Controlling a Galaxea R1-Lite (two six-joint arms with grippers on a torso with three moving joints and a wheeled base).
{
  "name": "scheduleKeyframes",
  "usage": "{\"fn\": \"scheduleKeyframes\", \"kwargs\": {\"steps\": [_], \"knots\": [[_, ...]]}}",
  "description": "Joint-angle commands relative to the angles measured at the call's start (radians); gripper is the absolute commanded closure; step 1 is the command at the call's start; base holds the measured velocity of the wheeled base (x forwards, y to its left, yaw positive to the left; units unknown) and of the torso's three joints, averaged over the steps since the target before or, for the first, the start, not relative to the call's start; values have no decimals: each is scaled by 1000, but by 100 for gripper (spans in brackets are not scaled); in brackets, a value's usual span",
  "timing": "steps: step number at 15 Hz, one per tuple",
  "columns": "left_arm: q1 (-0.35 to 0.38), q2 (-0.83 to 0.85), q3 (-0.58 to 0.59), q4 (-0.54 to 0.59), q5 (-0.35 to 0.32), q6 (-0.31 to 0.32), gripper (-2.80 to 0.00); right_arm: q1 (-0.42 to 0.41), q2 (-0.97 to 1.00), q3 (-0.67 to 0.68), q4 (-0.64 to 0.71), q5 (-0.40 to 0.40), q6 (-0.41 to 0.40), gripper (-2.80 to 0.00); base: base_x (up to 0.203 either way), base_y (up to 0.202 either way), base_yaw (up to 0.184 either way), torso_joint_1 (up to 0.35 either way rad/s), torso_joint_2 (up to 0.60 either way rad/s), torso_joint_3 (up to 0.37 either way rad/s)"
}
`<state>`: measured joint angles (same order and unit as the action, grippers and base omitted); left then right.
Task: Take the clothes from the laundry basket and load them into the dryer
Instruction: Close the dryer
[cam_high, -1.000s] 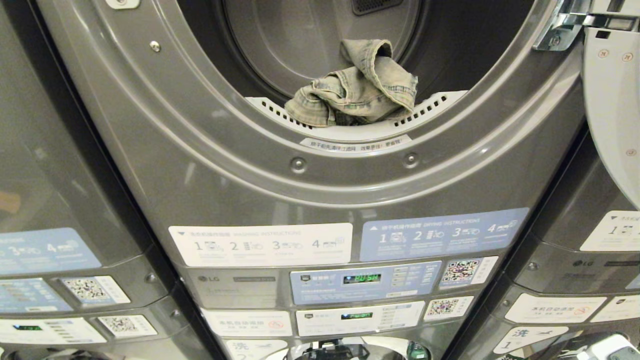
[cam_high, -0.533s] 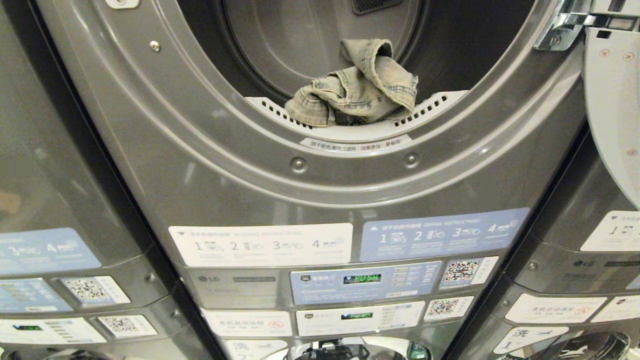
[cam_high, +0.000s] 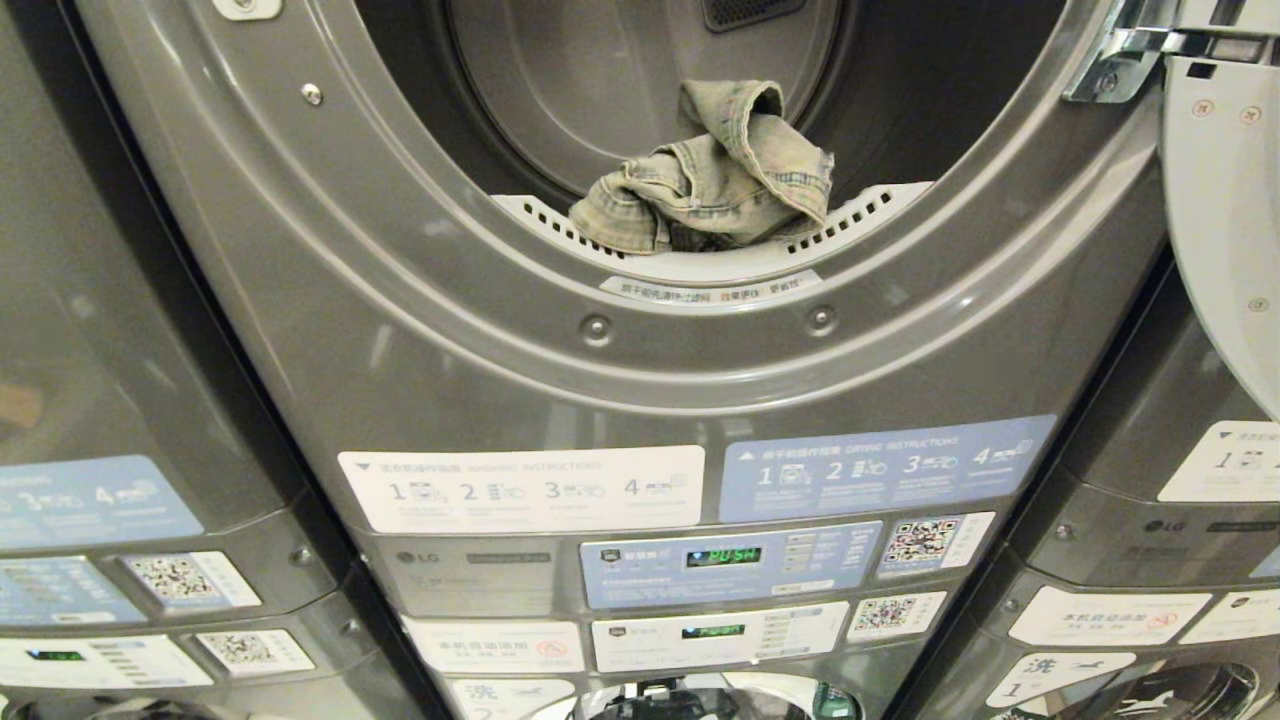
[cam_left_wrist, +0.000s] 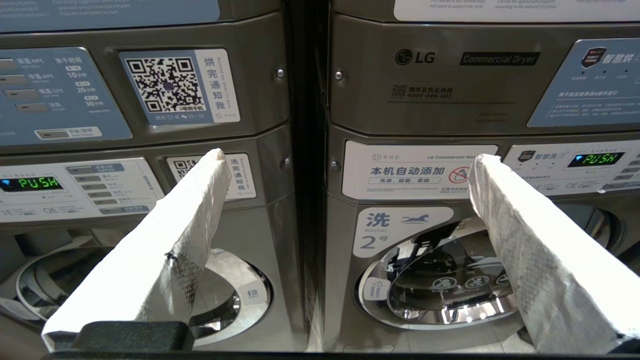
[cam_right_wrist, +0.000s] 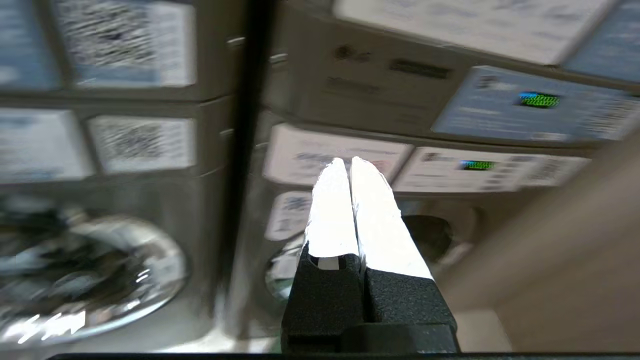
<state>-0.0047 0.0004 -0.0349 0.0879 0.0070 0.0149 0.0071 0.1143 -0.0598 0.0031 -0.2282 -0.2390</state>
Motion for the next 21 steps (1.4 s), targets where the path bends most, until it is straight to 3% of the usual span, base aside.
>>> {"fn": "scheduleKeyframes", "kwargs": {"steps": [1,6,21], "knots": [[0,0,1,0,1,-1,-280,-13,-120,-14,93,114,12,0,0,0,0,0,0,0],[0,0,0,0,1,5,-280,-15,-114,-13,104,127,52,0,-13,0,0,3,1,1],[0,0,0,0,1,-1,-280,-15,-114,-11,92,130,58,0,-192,0,2,2,3,3]]}}
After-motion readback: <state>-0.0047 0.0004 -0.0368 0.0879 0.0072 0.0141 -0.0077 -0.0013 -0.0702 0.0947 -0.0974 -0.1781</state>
